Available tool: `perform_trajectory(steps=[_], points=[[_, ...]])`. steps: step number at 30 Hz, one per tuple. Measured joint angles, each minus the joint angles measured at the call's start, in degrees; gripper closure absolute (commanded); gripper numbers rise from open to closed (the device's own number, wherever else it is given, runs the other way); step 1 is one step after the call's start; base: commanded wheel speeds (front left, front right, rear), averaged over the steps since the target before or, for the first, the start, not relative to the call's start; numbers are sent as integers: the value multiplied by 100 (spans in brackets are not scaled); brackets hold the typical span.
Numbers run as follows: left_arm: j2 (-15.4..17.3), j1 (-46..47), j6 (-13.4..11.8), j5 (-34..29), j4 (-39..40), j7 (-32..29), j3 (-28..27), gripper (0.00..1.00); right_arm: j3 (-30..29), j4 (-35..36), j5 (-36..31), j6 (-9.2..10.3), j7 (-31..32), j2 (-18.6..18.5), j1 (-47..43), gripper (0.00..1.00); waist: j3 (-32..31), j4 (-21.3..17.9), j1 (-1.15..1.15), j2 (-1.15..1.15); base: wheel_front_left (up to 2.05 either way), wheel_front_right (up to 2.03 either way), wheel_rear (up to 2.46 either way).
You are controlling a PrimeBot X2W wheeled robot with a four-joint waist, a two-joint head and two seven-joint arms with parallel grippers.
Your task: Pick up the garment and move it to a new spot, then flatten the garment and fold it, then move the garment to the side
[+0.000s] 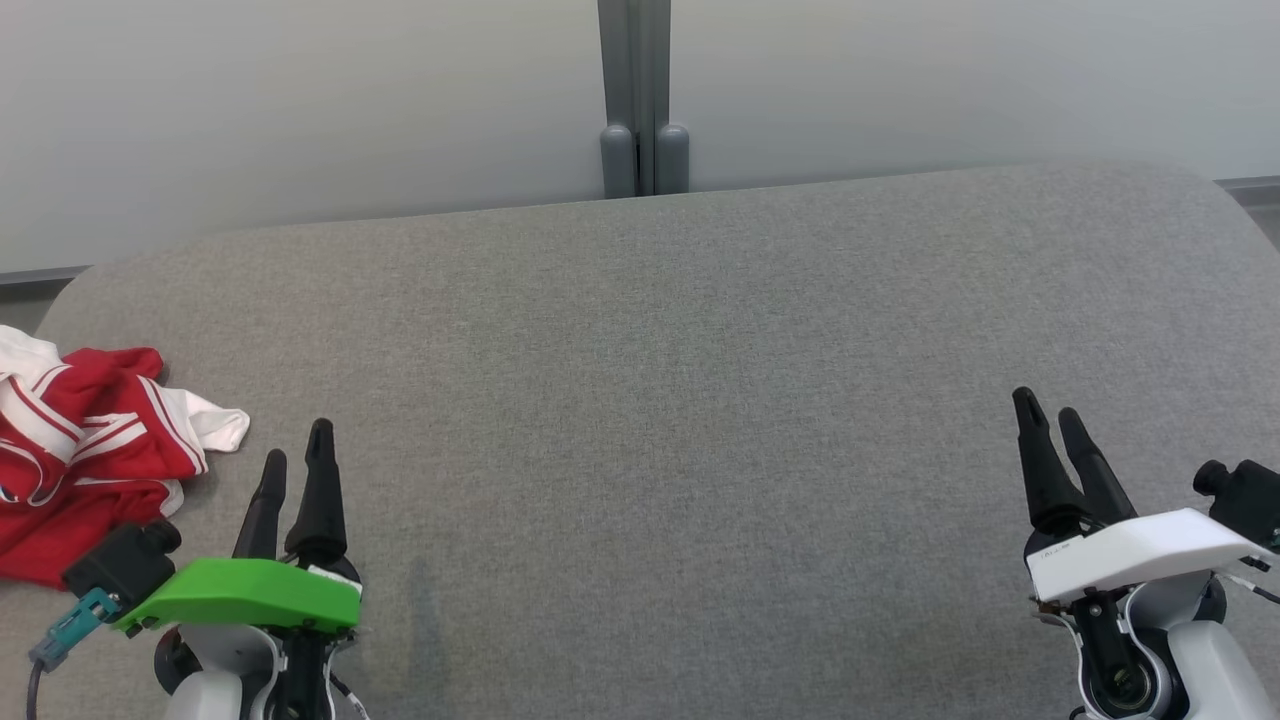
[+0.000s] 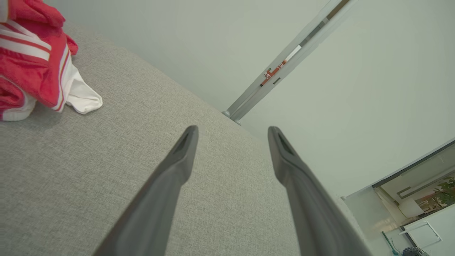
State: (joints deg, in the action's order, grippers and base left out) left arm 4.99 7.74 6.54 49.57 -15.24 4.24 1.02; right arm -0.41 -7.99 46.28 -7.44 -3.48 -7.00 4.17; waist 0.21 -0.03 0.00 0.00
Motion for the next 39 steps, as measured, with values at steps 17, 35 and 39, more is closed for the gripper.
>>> perform_trajectory(steps=[17,35,39], points=[[123,79,-73,-1174,-180,298,132,0,73,124,-1203,-1,-174,-37,-41,0,-6,-14,0,0,0,0,0],[204,79,-160,-2176,-407,564,233,0,170,154,-2183,-2,-353,-29,-129,0,-12,-1,0,0,0,0,0],[221,79,-177,-2374,-467,621,265,0,167,169,-2339,-2,-399,-23,-142,0,-13,12,0,0,0,0,0]])
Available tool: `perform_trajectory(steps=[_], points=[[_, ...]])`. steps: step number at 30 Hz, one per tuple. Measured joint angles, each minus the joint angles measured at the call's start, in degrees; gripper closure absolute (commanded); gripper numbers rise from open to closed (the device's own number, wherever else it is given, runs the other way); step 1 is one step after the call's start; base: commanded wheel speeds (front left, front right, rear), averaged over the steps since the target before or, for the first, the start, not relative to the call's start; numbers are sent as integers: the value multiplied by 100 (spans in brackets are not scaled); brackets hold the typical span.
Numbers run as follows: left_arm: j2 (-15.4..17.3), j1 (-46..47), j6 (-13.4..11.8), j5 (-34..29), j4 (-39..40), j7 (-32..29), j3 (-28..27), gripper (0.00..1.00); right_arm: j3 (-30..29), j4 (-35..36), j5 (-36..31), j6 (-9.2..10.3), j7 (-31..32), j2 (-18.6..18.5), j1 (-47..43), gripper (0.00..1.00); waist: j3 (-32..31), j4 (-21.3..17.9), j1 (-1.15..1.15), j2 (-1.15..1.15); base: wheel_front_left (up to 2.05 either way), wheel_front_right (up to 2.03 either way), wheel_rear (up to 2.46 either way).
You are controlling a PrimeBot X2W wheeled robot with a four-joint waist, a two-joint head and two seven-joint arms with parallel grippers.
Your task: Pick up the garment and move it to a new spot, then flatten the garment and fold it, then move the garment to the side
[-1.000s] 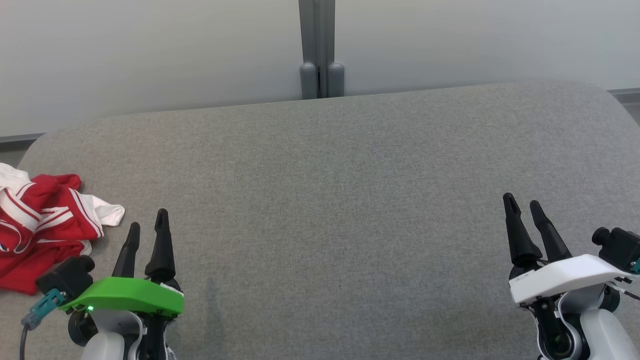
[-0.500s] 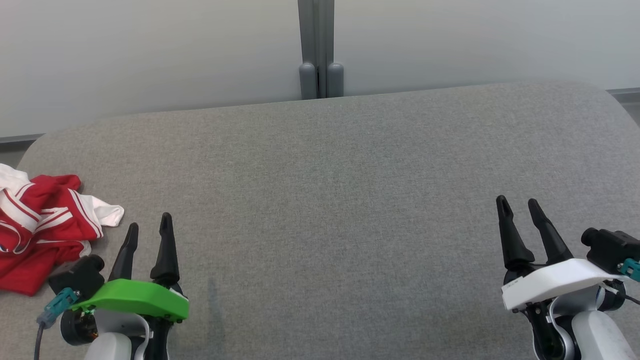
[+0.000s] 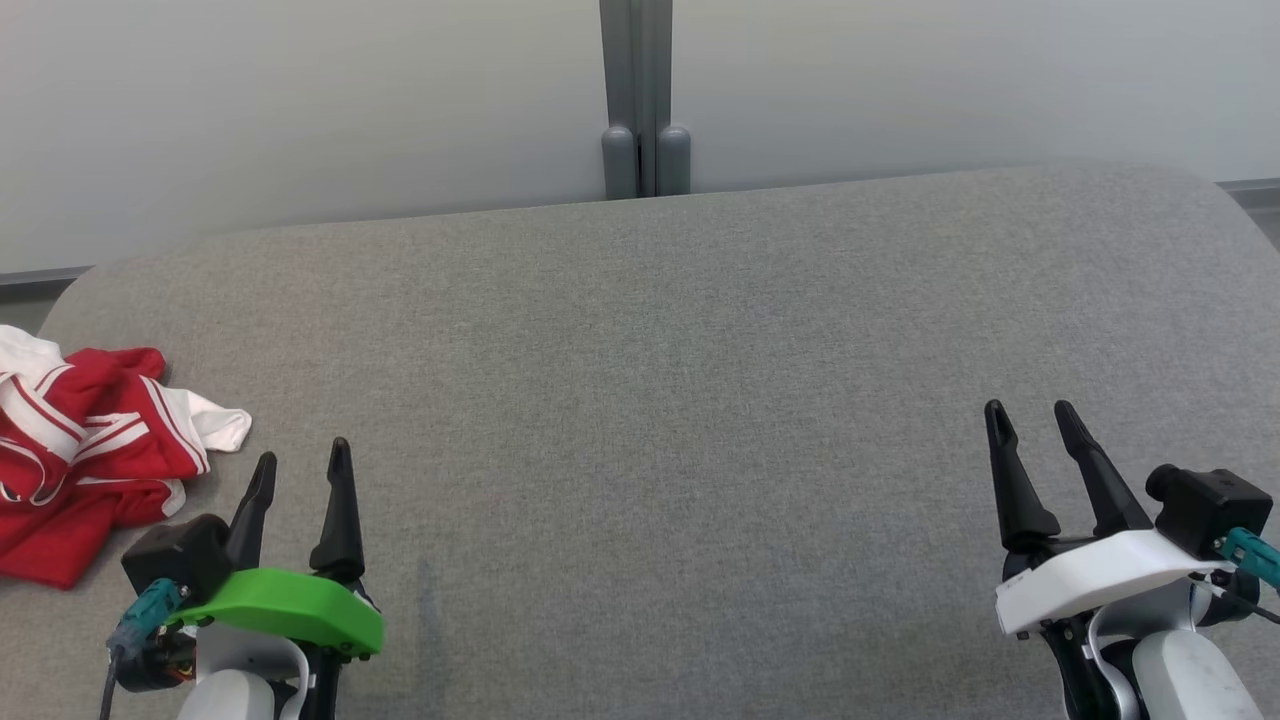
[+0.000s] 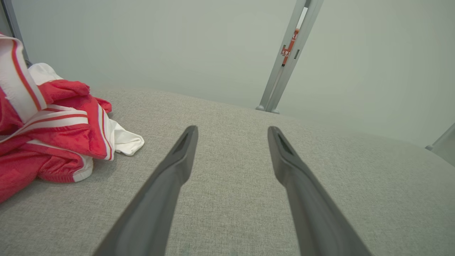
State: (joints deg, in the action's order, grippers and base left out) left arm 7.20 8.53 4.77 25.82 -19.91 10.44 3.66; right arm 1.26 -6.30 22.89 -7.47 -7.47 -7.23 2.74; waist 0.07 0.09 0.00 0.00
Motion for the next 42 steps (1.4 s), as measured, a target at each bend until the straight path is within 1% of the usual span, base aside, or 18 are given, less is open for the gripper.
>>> perform_trajectory(steps=[18,42], points=[[40,0,-31,-802,-249,216,86,0,-46,-12,-616,0,-130,107,-117,0,-10,2,0,0,0,0,0],[26,11,-67,-1483,-424,464,30,0,-82,-69,-1311,0,-315,148,-151,0,-17,44,0,0,0,0,0]])
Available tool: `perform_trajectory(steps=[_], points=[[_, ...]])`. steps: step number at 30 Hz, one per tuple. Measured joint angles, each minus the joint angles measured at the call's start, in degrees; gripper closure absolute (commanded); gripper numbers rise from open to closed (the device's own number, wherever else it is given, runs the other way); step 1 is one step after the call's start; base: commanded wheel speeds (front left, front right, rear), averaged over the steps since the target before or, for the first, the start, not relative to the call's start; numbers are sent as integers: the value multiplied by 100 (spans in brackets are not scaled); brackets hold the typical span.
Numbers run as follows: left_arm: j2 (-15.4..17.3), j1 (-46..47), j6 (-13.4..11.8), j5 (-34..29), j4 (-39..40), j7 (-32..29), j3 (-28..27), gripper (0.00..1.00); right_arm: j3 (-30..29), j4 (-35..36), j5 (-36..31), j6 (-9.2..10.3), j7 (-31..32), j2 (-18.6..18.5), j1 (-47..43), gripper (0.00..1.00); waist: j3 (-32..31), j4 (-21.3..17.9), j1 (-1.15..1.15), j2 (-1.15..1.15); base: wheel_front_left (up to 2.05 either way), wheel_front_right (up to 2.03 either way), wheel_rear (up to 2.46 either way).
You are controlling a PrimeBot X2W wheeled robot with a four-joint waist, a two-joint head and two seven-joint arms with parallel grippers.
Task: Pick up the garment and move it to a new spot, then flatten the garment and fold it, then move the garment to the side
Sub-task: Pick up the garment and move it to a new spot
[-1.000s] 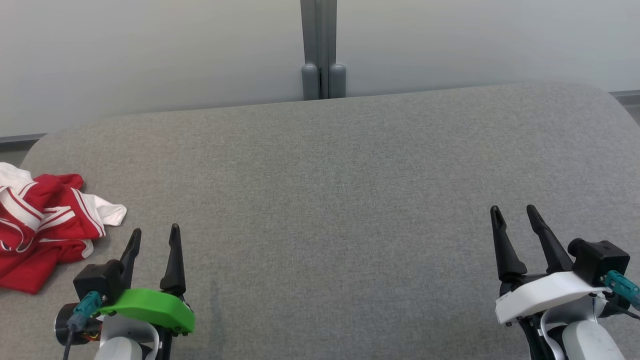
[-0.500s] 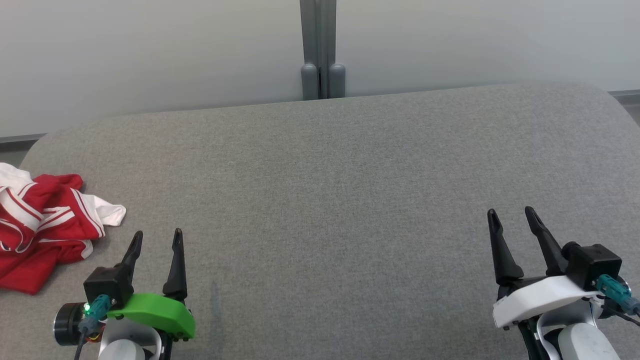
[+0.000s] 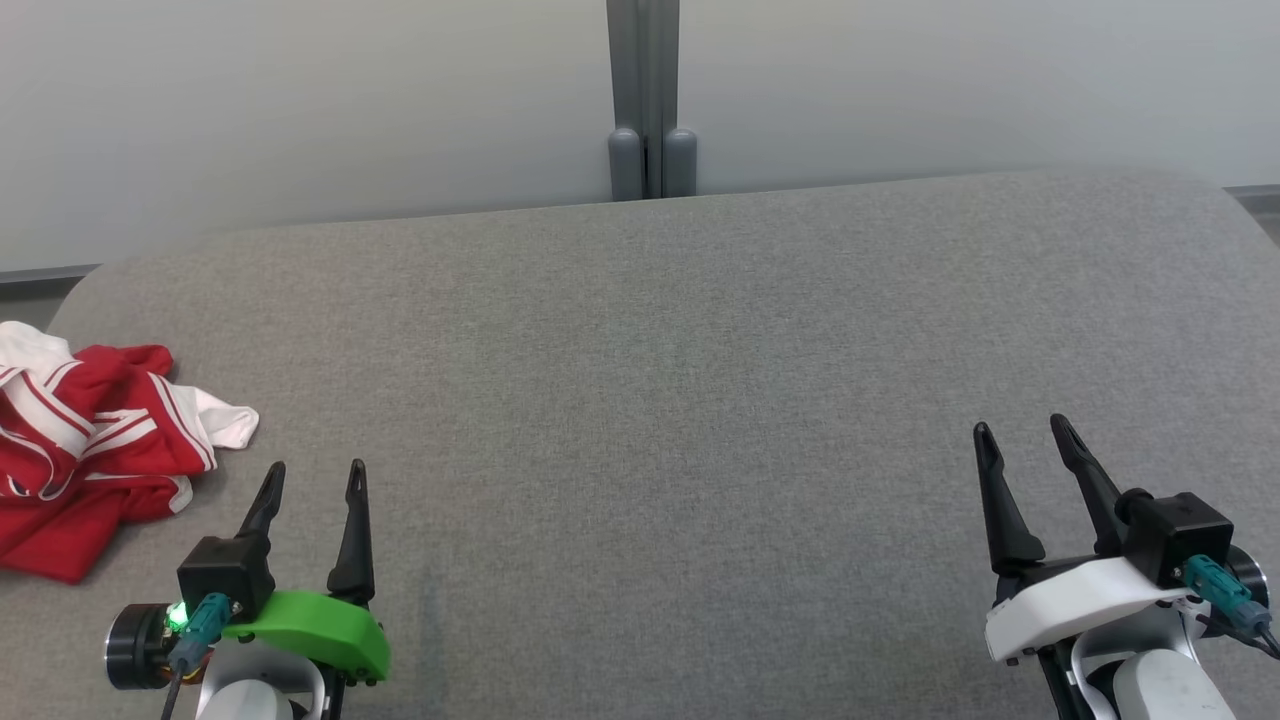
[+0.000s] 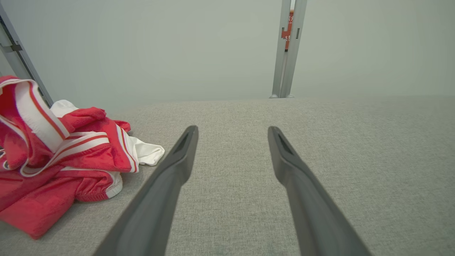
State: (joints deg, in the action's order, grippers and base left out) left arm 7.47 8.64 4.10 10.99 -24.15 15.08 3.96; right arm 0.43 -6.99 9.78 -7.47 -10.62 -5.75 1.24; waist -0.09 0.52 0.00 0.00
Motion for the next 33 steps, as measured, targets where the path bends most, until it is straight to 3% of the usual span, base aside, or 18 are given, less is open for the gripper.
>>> perform_trajectory(steps=[13,33], points=[[-74,143,-41,134,-36,5,-156,0,65,182,48,-1,44,3,-53,0,23,558,0,0,0,0,0],[-63,165,-116,214,134,5,-617,0,350,420,63,-2,155,-35,157,0,193,2211,0,0,0,0,0]])
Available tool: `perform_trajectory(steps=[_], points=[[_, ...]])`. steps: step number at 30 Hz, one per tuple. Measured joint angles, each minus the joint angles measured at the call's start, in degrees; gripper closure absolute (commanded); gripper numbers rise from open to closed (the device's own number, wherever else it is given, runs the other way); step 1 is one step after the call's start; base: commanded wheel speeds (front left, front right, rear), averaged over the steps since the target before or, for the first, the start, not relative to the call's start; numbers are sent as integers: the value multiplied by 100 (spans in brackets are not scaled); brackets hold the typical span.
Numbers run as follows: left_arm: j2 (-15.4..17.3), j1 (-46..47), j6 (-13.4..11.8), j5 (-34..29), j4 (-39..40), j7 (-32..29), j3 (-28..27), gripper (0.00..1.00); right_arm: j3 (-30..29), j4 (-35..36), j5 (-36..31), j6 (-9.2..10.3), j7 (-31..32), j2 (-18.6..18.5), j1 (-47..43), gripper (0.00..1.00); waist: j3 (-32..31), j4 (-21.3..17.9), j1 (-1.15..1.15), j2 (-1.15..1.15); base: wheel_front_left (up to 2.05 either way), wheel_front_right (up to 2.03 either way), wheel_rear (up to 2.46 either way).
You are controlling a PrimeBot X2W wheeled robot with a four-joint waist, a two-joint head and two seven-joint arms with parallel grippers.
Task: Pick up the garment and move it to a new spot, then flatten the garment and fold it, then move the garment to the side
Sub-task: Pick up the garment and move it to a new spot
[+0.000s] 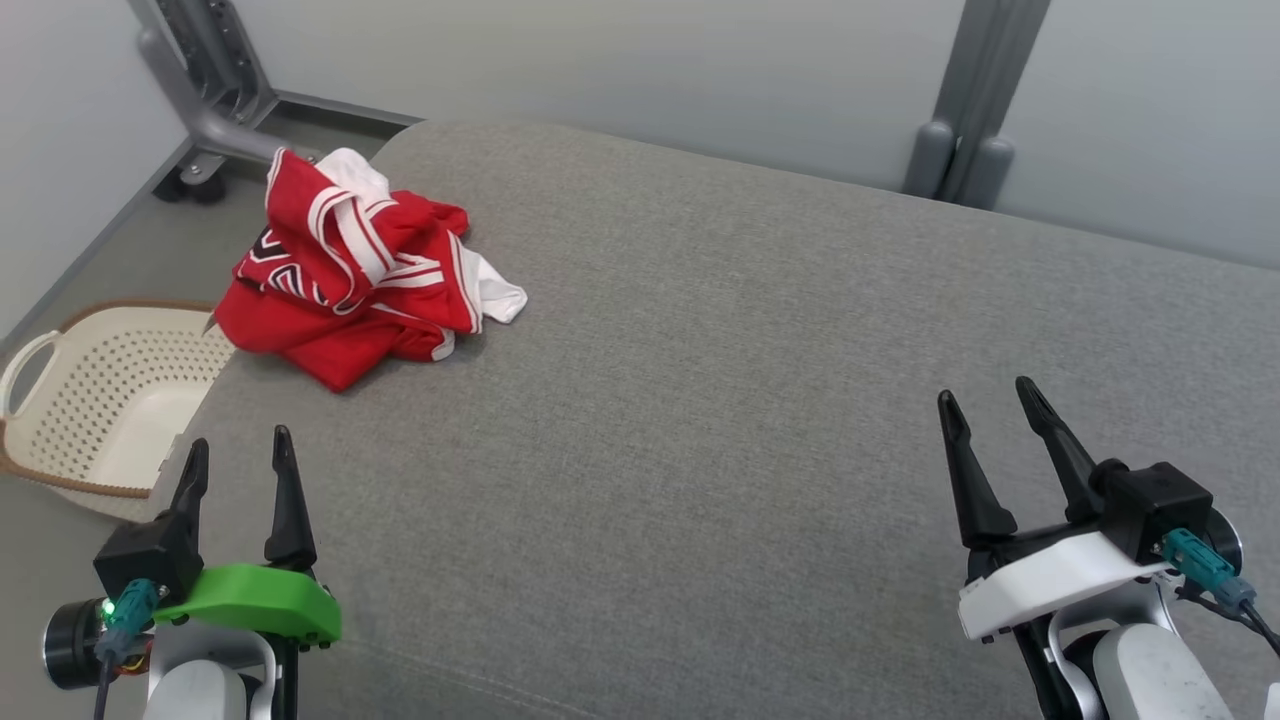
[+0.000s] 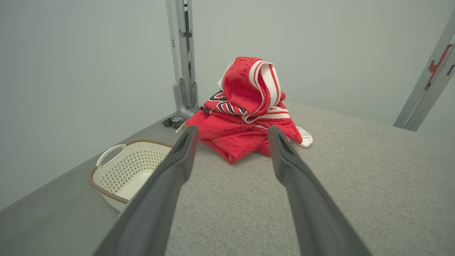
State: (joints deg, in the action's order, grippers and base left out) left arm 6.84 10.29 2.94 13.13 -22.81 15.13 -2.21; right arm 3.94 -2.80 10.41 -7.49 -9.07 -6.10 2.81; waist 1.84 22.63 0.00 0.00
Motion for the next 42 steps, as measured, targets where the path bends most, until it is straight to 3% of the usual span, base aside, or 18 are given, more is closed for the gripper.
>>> perform_trajectory(steps=[9,15,20,27,32,34,35,42], points=[[-81,53,-35,-2,151,0,-165,0,99,132,0,0,122,-81,197,0,287,229,0,0,0,0,0],[-169,797,88,10,146,1,-134,0,141,401,-51,0,347,-243,571,0,697,158,0,0,0,0,0],[-96,1755,218,100,-683,2,-118,0,246,593,-66,0,503,-414,928,0,1167,39,0,0,0,0,0],[250,3076,345,223,-2494,-49,-60,0,332,653,-65,0,553,-508,1301,0,1832,-285,0,0,0,0,0],[495,3623,355,388,-3375,-42,-227,0,311,617,-65,0,485,-501,1404,0,2120,-604,0,0,0,0,0],[565,3727,350,417,-3513,-35,-298,60,300,579,-65,0,449,-499,1406,0,2198,-723,0,0,0,0,0],[608,3755,336,428,-3554,-33,-334,100,300,559,-66,0,438,-497,1406,0,2230,-782,0,0,0,0,0],[843,3399,152,312,-2698,-9,-708,100,299,385,-64,0,226,-400,1396,0,2139,-1020,0,0,0,0,0]])
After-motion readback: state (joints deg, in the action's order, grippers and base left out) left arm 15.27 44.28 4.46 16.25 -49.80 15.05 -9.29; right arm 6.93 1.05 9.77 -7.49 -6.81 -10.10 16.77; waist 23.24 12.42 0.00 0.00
